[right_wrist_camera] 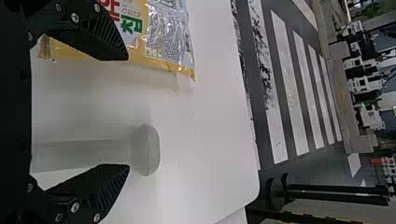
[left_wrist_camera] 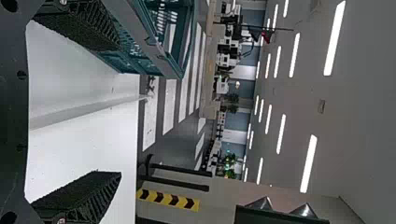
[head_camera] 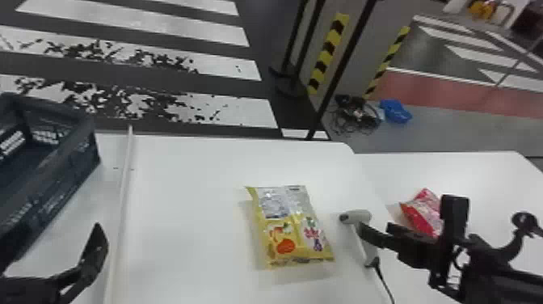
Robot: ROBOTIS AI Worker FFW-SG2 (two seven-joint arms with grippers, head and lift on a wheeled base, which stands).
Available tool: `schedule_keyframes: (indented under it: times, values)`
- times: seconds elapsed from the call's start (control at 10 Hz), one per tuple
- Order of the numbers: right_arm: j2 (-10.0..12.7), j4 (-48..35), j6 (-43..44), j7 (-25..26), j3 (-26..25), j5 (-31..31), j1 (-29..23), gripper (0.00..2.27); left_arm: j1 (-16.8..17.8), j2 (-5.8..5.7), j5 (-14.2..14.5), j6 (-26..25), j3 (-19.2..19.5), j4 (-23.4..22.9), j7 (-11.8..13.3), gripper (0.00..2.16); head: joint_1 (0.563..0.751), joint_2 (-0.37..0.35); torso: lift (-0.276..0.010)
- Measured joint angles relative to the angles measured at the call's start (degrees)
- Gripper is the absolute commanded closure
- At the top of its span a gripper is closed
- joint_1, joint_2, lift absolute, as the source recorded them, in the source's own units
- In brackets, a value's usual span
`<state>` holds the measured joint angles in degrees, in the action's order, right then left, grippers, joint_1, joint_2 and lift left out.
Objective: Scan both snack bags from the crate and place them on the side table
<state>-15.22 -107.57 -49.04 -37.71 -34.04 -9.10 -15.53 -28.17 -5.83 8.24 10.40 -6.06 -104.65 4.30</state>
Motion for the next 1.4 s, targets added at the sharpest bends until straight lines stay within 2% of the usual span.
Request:
schedule_keyframes:
  times: [0.3,0.7,1.0,1.2,1.4]
  values:
    - [-1.16,1.84,-0.49,-1.51,1.52,4.57,-0.19,0.08,0.6,-0.31,0.8,0.7,0.01,1.1,0.1,0.03,0.695,-0.35,-0.095]
    - [-4.83,9.79,-0.18,-1.91,5.91,7.49,3.4,0.1,0.78,-0.67,1.37,0.71,0.0,1.64,0.27,0.03,0.695,-0.35,-0.095]
    - [-6.28,14.4,0.38,-3.04,7.61,7.39,6.19,0.33,0.75,-0.59,1.34,0.71,-0.1,1.82,0.34,0.03,0.695,-0.35,-0.095]
    - [-7.37,16.62,0.58,-4.48,8.4,7.51,7.26,0.91,0.75,-0.58,1.3,0.63,-0.18,1.82,0.35,0.03,0.695,-0.35,-0.095]
    - [-7.81,17.69,0.94,-5.09,8.84,8.34,7.94,1.82,0.75,-0.58,1.28,0.63,-0.18,1.86,0.35,0.03,0.695,-0.35,-0.095]
